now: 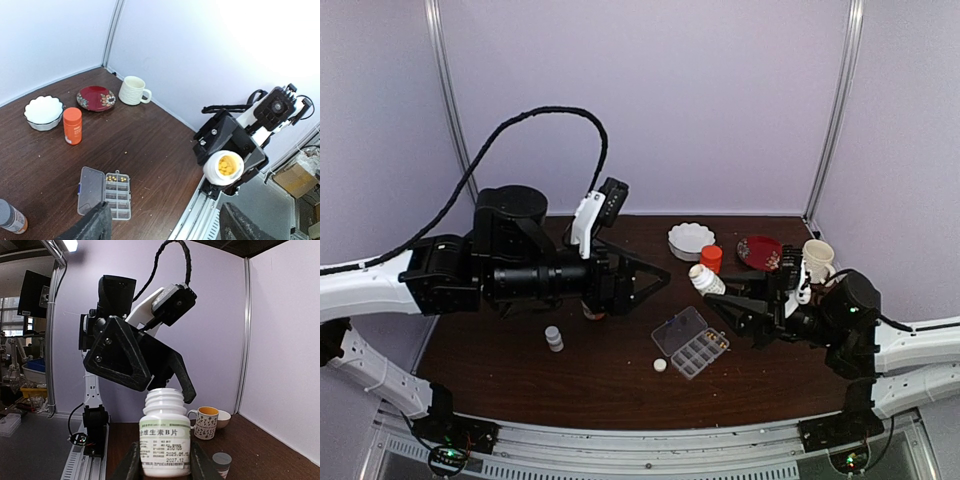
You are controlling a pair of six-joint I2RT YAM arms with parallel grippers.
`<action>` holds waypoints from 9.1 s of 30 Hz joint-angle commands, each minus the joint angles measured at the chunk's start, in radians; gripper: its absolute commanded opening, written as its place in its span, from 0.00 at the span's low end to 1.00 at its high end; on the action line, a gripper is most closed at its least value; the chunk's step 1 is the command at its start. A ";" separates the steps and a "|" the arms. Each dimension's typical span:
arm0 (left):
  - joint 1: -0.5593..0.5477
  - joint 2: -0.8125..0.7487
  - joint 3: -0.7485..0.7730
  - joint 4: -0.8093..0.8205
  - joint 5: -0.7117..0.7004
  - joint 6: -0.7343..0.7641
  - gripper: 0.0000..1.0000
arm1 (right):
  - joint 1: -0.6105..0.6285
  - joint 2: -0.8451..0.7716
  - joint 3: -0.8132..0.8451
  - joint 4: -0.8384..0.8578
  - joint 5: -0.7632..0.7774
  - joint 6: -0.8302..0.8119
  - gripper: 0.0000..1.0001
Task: Sort the pills into containers
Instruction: Pass from the right arm to the left, then place the pill bottle at the center of the board, then pick up the pill from the center of the board, then place the pill in the compartment of the pill container, then pick up the lid of the pill bottle from the center of the board.
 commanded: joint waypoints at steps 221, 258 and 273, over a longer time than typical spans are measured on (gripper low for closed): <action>0.024 0.650 0.164 -0.339 -0.115 0.012 0.68 | -0.241 0.176 0.464 -1.393 0.555 0.447 0.43; 0.086 0.879 0.324 -0.410 -0.015 0.052 0.34 | -0.241 -0.085 0.311 -1.258 0.645 0.451 0.45; 0.099 0.600 0.326 -0.453 -0.051 0.043 0.34 | -0.239 -0.105 0.244 -1.013 0.293 0.394 0.47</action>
